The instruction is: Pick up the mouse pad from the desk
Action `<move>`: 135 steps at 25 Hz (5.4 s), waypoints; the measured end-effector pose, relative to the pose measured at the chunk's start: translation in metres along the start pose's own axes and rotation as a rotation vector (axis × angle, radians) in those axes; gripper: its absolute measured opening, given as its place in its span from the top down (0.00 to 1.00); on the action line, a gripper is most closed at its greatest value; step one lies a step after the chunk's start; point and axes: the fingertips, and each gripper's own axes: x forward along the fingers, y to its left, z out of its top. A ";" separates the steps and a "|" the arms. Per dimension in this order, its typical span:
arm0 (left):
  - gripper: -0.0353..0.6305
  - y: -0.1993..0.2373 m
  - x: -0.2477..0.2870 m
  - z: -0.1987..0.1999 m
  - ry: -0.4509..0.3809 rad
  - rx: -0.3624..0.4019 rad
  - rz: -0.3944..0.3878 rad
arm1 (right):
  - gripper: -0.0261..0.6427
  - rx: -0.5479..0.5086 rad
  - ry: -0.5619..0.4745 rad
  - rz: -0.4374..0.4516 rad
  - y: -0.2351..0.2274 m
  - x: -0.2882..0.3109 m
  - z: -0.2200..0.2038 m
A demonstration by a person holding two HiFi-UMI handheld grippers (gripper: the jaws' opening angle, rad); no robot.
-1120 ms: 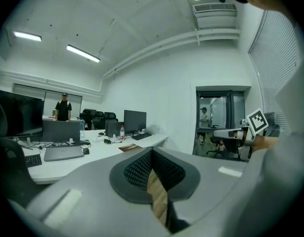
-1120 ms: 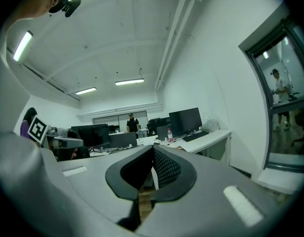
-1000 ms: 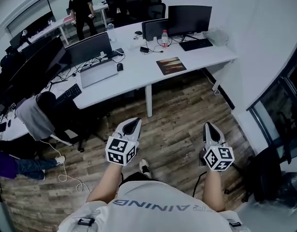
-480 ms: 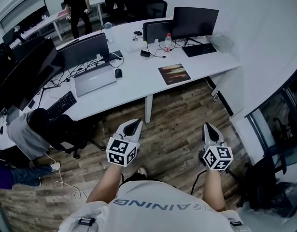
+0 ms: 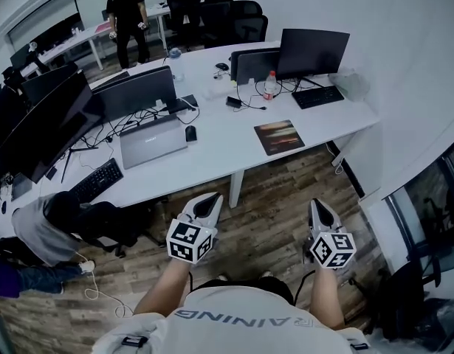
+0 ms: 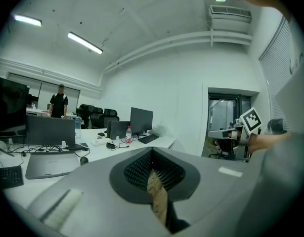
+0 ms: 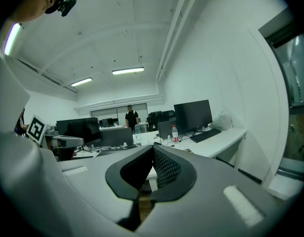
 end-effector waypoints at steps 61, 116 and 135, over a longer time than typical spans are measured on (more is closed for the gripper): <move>0.95 0.136 0.362 0.049 -0.023 -0.148 0.402 | 0.94 -0.166 0.219 0.502 -0.165 0.452 0.060; 0.95 0.093 0.424 0.026 0.058 -0.239 0.532 | 0.88 -0.572 0.966 0.528 -0.272 0.477 -0.210; 0.95 0.108 0.424 0.081 -0.057 -0.161 0.526 | 0.89 -0.300 0.539 0.534 -0.238 0.509 -0.044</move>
